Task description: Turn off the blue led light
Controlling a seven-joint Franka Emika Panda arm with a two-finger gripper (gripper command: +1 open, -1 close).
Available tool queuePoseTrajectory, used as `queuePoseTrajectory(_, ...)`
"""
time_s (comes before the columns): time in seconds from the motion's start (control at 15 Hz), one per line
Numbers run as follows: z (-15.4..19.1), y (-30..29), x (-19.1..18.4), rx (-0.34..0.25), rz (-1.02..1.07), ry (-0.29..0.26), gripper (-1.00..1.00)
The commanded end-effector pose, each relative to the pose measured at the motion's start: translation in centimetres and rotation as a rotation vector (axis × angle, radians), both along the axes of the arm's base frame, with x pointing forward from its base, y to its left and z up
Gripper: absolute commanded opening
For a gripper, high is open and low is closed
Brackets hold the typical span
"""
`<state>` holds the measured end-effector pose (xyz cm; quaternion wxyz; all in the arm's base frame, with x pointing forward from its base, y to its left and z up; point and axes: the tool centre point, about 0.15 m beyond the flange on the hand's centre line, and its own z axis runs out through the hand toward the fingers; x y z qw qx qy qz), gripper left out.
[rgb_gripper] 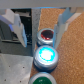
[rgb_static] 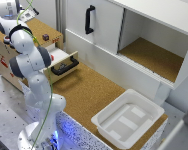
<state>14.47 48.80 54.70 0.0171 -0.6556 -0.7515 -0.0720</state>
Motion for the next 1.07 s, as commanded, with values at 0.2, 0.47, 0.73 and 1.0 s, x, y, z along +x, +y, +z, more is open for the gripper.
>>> queuePoseTrajectory(0.2,-1.3,5.0,1.5,-0.162,0.054,0.043,-1.0)
queuePoseTrajectory(0.47,-3.0,5.8,0.8,-0.172,0.072,0.074,-1.0)
queuePoseTrajectory(0.73,-5.3,5.6,1.3,-0.159,0.055,0.101,-1.0)
queuePoseTrajectory(1.0,-6.9,4.9,2.9,-0.166,0.041,0.107,-1.0)
